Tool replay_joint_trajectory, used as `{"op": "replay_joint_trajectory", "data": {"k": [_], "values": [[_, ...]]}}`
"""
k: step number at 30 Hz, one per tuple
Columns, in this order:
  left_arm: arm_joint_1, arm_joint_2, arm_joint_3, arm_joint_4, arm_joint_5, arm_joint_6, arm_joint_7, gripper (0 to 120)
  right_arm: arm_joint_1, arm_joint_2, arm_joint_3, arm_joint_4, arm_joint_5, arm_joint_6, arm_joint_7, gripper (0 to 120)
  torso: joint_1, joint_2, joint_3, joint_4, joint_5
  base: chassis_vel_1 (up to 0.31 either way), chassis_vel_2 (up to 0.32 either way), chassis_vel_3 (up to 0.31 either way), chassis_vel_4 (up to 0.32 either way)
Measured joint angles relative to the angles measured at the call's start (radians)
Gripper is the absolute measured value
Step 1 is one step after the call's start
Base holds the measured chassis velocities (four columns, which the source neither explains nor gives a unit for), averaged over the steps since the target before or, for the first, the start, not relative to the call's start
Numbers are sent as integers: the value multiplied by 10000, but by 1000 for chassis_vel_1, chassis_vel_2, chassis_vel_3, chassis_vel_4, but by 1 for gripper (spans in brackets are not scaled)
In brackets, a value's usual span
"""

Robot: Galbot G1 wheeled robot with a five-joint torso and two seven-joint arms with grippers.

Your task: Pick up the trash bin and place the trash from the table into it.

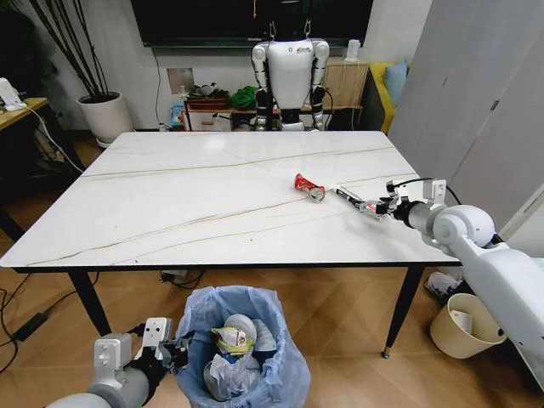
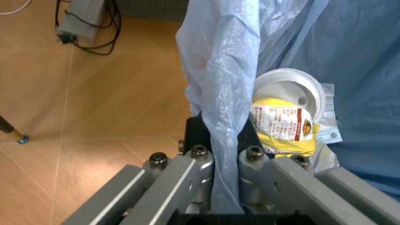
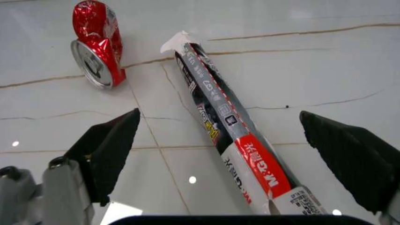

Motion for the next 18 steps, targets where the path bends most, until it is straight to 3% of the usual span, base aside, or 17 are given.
{"op": "replay_joint_trajectory", "data": {"k": [3, 18], "values": [[-19, 0, 0, 0, 0, 0, 0, 0, 8, 50, -37, -91, -26, 15, 1, 82, 0, 0, 0, 1, 1, 0, 0, 0, 0], [-111, 41, -5, 0, -39, 0, 15, 0, -46, 147, -125, -530, -322, 186, -110, 79, 0, 0, 0, 0, 1, 0, 0, 0, 0]]}}
